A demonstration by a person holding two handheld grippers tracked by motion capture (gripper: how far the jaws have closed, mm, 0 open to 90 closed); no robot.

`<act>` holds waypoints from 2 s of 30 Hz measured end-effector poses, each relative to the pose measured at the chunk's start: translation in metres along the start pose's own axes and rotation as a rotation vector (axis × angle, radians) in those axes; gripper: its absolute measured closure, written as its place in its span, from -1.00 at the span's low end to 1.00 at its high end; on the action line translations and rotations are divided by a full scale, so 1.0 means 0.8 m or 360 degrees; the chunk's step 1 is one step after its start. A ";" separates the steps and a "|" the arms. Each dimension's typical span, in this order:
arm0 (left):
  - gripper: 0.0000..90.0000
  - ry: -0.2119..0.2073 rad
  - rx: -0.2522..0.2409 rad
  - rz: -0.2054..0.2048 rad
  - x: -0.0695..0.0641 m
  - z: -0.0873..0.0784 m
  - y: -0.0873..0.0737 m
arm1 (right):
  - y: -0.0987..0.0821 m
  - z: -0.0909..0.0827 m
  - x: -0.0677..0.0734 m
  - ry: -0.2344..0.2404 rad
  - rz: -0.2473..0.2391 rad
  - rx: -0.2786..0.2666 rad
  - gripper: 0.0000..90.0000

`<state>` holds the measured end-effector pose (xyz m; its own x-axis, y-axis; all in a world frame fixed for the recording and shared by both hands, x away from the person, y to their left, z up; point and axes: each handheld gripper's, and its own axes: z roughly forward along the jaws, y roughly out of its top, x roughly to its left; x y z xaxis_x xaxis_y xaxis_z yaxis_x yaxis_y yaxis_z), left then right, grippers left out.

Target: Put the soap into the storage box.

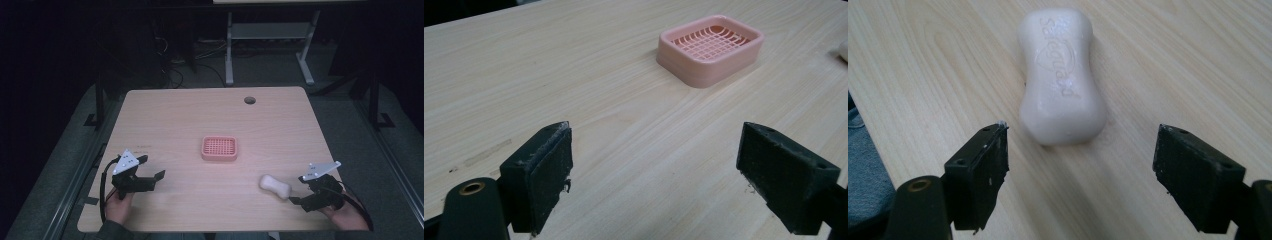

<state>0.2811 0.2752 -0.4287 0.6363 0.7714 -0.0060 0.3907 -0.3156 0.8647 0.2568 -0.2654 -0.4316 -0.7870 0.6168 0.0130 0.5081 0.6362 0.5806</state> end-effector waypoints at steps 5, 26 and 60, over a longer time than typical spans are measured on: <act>-0.68 0.0008 0.0001 0.0001 0.000 -0.001 0.000 | 0.017 0.005 0.000 0.0006 -0.0040 0.0049 -0.52; -0.68 0.0024 0.0017 -0.0002 0.000 0.002 0.000 | 0.061 0.044 0.009 0.0085 -0.0133 0.0235 -0.66; -0.68 0.0045 0.0033 0.0010 0.000 0.003 0.000 | 0.080 0.076 0.012 0.0060 -0.0264 0.0464 0.05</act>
<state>0.2828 0.2737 -0.4303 0.6197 0.7847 0.0137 0.4009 -0.3315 0.8540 0.3027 -0.1904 -0.4434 -0.8771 0.4795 -0.0287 0.4464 0.8357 0.3199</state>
